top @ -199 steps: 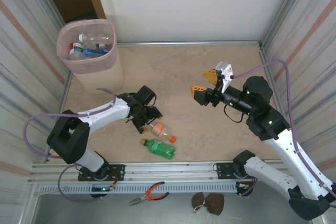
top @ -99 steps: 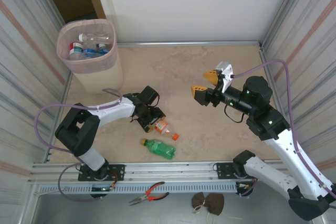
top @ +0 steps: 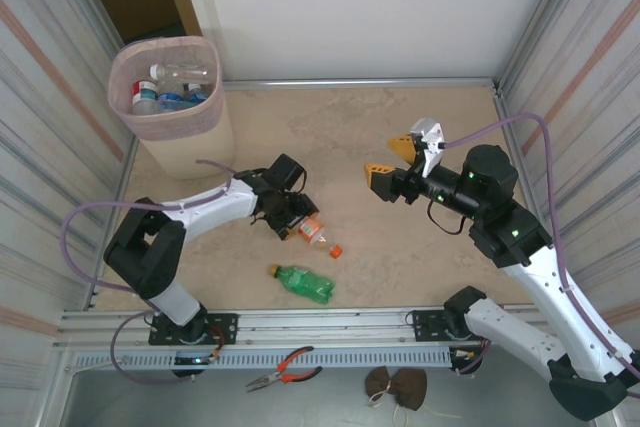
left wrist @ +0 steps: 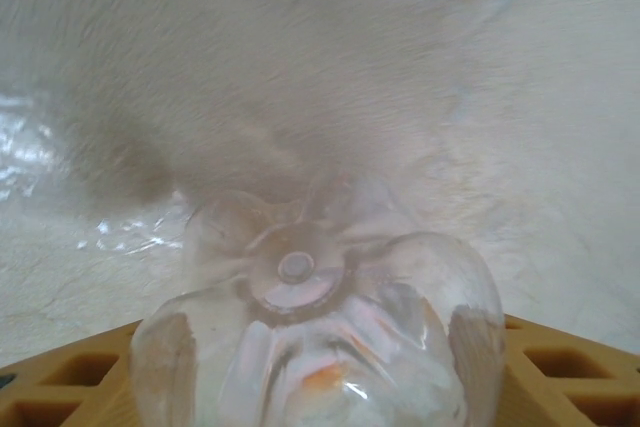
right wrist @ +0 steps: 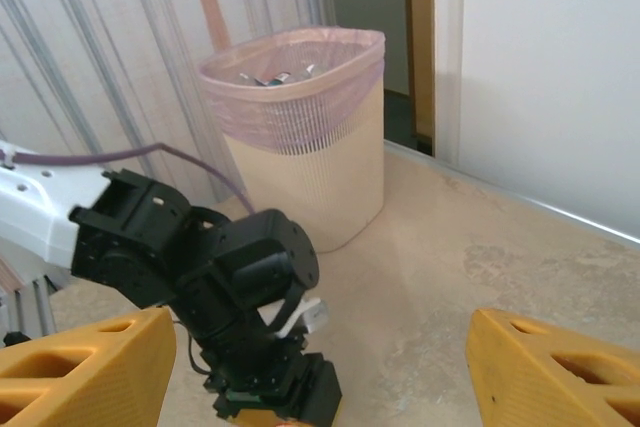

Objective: Put the plastic bottles in the bin

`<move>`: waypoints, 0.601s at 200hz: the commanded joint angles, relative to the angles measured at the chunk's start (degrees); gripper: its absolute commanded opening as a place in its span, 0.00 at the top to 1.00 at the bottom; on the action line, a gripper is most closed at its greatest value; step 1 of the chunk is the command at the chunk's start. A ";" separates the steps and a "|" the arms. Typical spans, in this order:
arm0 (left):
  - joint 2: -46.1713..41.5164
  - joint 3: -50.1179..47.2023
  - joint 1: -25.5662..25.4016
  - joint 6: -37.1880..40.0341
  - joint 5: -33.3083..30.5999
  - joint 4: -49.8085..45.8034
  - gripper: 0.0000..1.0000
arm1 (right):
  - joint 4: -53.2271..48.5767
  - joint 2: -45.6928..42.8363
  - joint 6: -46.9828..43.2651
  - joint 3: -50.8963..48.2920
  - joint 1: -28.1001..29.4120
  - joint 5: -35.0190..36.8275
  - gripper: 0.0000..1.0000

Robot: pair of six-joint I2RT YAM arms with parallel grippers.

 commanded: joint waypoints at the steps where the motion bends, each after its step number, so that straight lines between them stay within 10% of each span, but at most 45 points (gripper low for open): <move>1: -4.60 2.05 1.76 8.34 -3.61 0.16 0.37 | -0.06 -0.67 0.47 0.73 -0.61 1.25 0.24; 52: -11.78 10.30 7.73 31.86 -3.62 0.72 0.40 | 1.40 0.46 0.41 0.78 -0.78 0.78 0.24; 120: -16.11 29.10 24.22 63.93 12.80 -2.56 0.44 | 2.84 1.41 0.19 1.19 -0.87 0.45 0.24</move>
